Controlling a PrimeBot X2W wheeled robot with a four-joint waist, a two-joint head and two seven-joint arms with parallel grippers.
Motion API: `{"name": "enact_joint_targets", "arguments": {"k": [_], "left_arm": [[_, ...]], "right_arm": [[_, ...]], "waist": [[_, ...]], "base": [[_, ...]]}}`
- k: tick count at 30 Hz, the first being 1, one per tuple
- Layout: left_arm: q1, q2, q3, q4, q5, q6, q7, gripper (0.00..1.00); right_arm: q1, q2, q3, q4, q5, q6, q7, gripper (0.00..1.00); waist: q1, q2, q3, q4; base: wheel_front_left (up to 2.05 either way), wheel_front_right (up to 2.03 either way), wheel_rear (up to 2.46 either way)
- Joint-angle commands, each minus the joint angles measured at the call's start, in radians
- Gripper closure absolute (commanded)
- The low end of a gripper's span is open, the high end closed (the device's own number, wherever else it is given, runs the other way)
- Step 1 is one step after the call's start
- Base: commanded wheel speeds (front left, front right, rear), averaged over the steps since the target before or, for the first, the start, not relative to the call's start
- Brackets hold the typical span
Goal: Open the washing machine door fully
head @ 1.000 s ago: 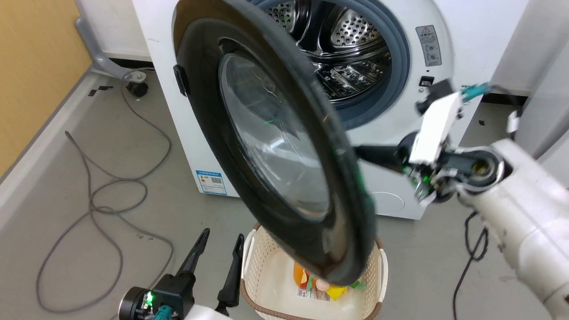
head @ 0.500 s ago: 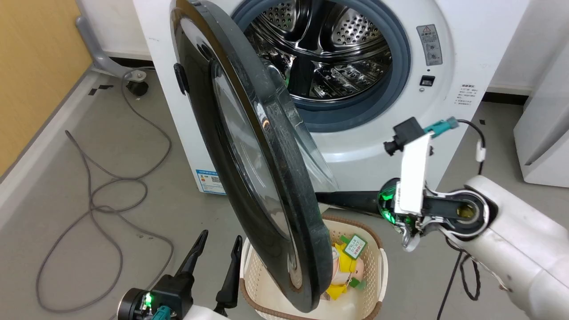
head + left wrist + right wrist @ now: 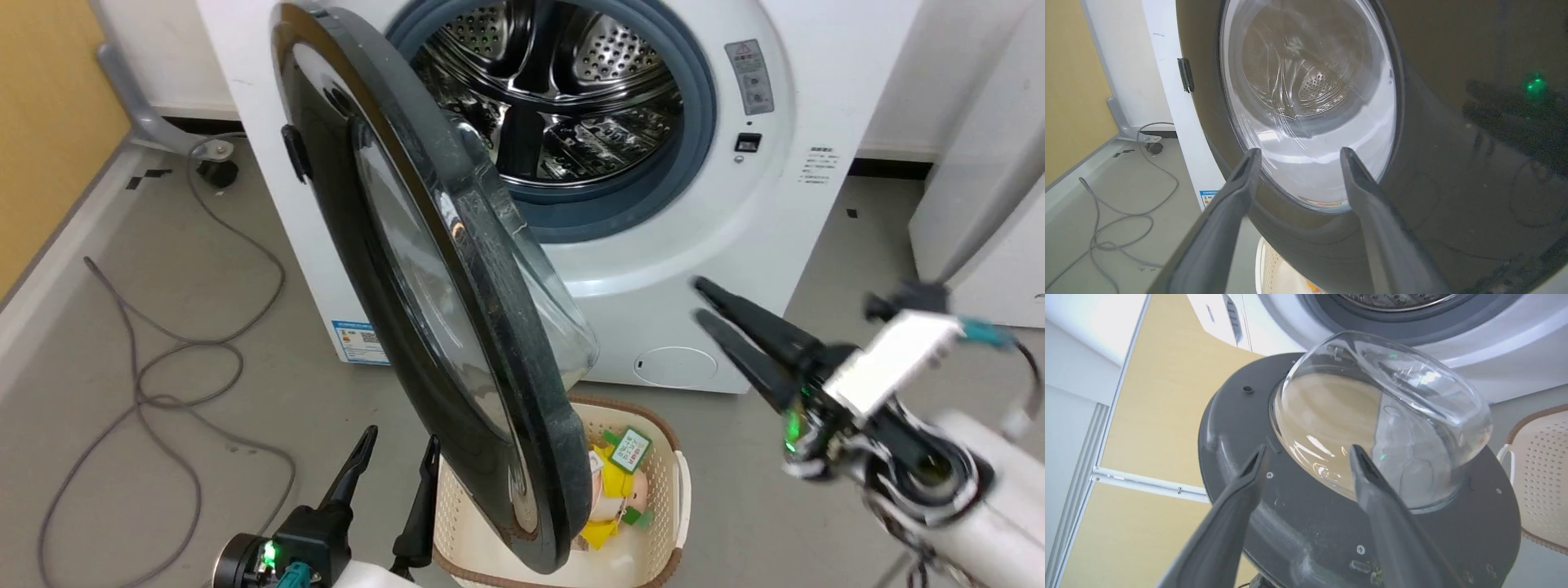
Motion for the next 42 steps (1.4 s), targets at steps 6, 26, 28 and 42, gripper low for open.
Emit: {"name": "enact_joint_targets", "arguments": {"k": [6, 26, 28, 42], "left_arm": [[-0.001, 0.001, 0.018, 0.005, -0.006, 0.008, -0.006, 0.00], [0.024, 0.001, 0.082, 0.005, 0.006, 0.003, -0.006, 0.00], [0.024, 0.001, 0.086, 0.004, 0.008, 0.002, -0.006, 0.00], [0.016, 0.001, 0.107, 0.005, 0.016, -0.003, -0.006, 0.00]], "right_arm": [[0.220, -0.077, -0.065, -0.080, -0.044, 0.001, -0.293, 0.00], [0.716, 0.367, -0.965, 0.046, -1.392, 0.001, -0.324, 0.00], [0.743, 0.434, -1.023, -0.039, -1.538, 0.001, -0.323, 0.00], [0.876, 0.523, -0.985, -0.357, -2.072, 0.001, -0.130, 0.00]], "waist": [[0.0000, -0.0001, 0.000, -0.022], [0.0000, -0.0001, -0.034, -0.028], [0.0000, -0.0001, -0.034, -0.028], [0.0000, -0.0001, -0.023, -0.031]], "base": [[0.00, 0.00, 0.00], [0.00, 0.00, 0.00], [0.00, 0.00, 0.00], [0.00, 0.00, 0.00]]}}
